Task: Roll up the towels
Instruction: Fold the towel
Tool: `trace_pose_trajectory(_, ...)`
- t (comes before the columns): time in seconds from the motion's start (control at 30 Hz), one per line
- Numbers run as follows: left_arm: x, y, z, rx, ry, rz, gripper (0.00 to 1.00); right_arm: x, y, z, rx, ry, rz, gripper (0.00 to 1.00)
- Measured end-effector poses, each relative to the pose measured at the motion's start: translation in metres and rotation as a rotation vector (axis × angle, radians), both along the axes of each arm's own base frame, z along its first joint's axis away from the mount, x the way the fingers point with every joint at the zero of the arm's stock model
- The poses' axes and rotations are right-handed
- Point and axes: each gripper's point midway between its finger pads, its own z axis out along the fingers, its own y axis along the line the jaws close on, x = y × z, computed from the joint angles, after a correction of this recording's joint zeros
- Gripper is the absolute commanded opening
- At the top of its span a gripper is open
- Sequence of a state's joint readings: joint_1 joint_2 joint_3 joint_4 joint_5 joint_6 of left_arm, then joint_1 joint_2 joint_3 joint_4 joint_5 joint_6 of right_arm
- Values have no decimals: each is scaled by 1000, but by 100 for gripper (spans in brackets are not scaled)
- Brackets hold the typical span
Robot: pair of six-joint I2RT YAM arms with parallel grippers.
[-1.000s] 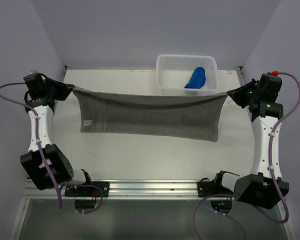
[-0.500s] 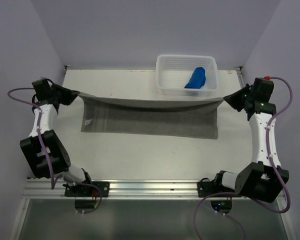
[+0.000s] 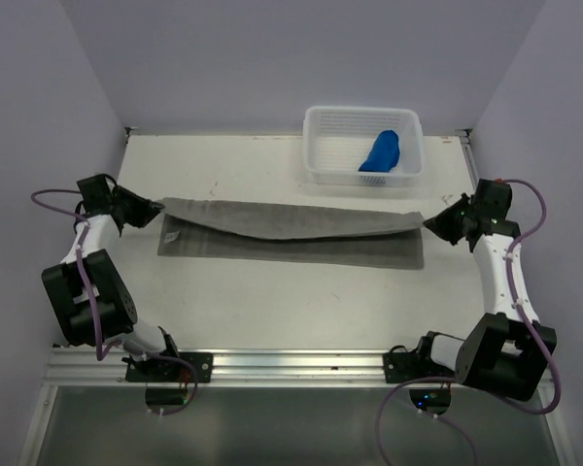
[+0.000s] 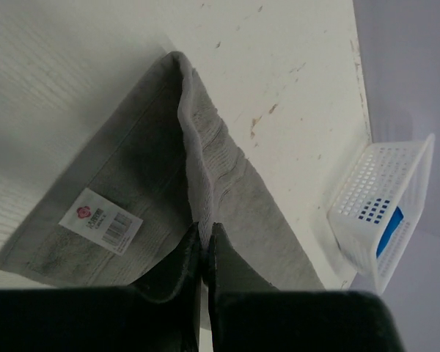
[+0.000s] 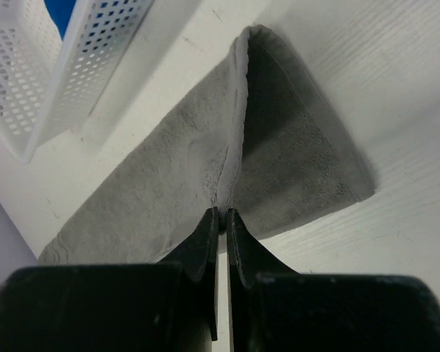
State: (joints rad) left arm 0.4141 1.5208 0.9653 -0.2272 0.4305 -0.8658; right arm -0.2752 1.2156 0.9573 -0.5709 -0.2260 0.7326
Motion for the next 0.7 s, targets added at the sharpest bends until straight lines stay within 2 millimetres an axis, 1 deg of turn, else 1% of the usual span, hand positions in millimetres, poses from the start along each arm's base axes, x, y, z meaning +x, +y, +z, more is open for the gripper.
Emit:
trace_pose_trajectory(0.1, -12, -1, -18, 19, 41, -8, 0, -12, 2, -15, -4, 27, 7, 0)
trace_pose_trajectory(0.27, -32, -2, -43, 42, 106, -19, 0, -33, 6, -48, 1, 107, 15, 0)
trace_pose_trajectory(0.37, -39, -3, -52, 55, 128, -29, 0, -41, 6, -60, -4, 140, 14, 0)
trace_pose_trajectory(0.47, -46, -4, -60, 58, 146, -40, 1, -44, 7, -64, -6, 146, 17, 0)
trace_pose_trajectory(0.5, -47, -5, -62, 60, 149, -44, 5, -44, 7, -66, -6, 146, 19, 0)
trace_pose_trajectory(0.53, -48, -5, -63, 60, 152, -46, 12, -45, 7, -67, -7, 147, 20, 0)
trace_pose_trajectory(0.6, -50, -5, -65, 63, 154, -52, 18, -47, 8, -72, -6, 155, 21, 0)
trace_pose_trajectory(0.63, -50, -6, -66, 66, 152, -54, 24, -49, 8, -74, -5, 160, 22, 0)
trace_pose_trajectory(0.7, -53, -7, -69, 69, 156, -61, 31, -51, 8, -77, -4, 167, 24, 12)
